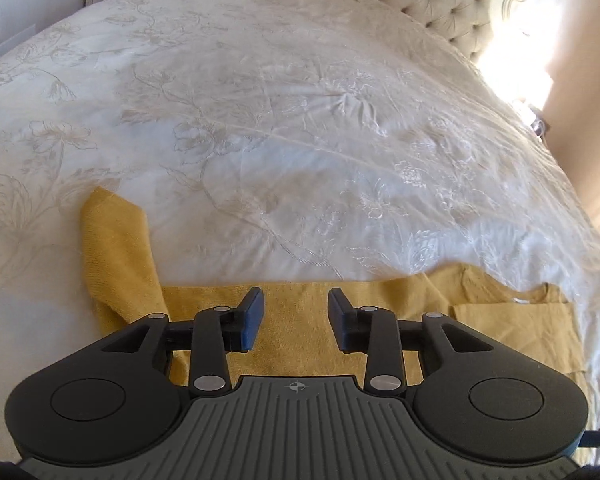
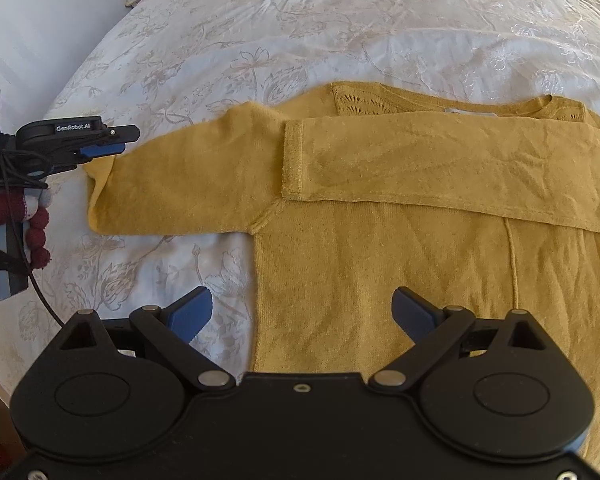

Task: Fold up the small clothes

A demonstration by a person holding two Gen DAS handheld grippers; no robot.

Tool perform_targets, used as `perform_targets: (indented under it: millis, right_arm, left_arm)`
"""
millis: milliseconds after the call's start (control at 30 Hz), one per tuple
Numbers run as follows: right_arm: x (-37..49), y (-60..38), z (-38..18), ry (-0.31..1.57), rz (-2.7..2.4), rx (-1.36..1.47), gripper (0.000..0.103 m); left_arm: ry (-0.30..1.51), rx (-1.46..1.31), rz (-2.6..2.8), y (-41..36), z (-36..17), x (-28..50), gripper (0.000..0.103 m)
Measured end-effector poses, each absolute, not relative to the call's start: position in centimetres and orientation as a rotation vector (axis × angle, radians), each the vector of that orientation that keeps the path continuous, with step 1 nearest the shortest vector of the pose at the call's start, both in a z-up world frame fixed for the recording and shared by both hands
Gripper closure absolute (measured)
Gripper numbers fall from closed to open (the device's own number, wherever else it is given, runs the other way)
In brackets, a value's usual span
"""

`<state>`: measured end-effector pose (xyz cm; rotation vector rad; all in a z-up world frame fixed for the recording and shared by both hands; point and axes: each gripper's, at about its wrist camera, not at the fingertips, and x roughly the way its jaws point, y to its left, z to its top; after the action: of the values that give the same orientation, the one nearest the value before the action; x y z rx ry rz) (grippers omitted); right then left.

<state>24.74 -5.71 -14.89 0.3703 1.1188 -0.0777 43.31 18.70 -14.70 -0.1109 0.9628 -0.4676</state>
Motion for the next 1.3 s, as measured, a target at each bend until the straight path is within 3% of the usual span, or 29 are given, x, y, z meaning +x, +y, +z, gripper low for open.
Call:
perform_targets:
  millis: [133,367,733,1000,1300]
  right_arm:
    - [24.8,-5.9,-15.3,1.132,-0.077,0.372,0.006]
    - [25.4,-5.3,-15.5,1.132,-0.051,0.371,0.006]
    - [25.2,-5.0,-15.0,1.127,-0.054,0.338,0.006]
    - [24.6,-5.8,-15.7,1.145,-0.091,0.373,0.006]
    - [25.0,-5.6,-16.0,1.148,-0.074,0.36,0.006]
  left_arm:
    - [0.911,-0.188,-0.322,22.5,-13.7,42.8,0.055]
    - [1.009,-0.507,-0.069,29.3,-15.5,44.4,0.056]
    - [1.005,-0.693,-0.118,27.9,-18.1,48.5,0.056]
    - [0.928,-0.288,-0.403,20.4,-14.5,48.7,0.055]
    - [1.013,-0.183,-0.311,19.4,-16.8,47.9,0.054]
